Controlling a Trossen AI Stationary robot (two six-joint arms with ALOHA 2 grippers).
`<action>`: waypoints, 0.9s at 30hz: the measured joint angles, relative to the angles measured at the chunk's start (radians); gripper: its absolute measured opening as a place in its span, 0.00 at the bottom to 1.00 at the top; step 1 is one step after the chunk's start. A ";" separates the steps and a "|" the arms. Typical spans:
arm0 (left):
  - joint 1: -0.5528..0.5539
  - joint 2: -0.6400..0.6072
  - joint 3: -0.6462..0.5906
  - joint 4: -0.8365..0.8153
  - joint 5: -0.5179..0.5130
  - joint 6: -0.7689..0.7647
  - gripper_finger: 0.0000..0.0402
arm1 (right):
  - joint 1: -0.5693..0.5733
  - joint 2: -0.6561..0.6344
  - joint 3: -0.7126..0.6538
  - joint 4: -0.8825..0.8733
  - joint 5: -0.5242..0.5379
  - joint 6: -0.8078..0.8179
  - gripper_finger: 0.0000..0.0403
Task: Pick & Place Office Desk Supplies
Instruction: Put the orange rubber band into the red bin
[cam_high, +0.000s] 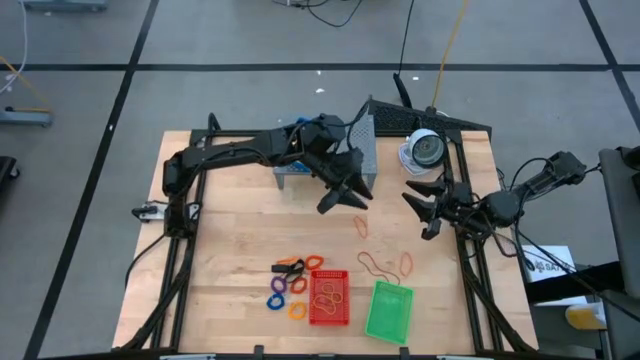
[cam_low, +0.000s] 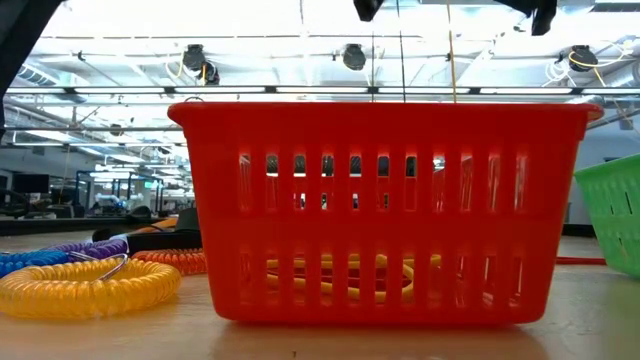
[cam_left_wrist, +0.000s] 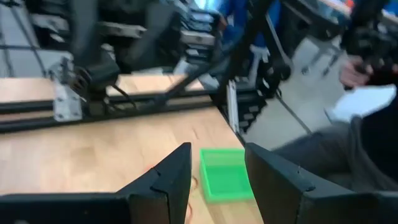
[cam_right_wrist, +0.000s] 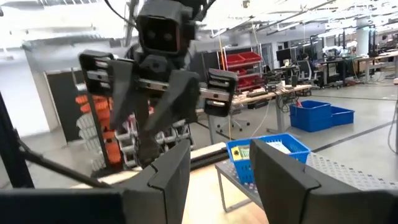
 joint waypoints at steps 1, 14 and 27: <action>-0.005 0.000 0.000 -0.023 0.000 0.022 0.39 | 0.000 0.000 0.000 -0.011 0.000 0.000 0.38; -0.057 -0.002 -0.083 -0.121 -0.011 0.224 0.39 | 0.072 -0.018 -0.012 -0.064 -0.262 -0.112 0.38; -0.342 -0.081 -0.592 0.576 -0.366 0.017 0.39 | 0.241 0.143 -0.383 0.666 -0.315 -0.077 0.38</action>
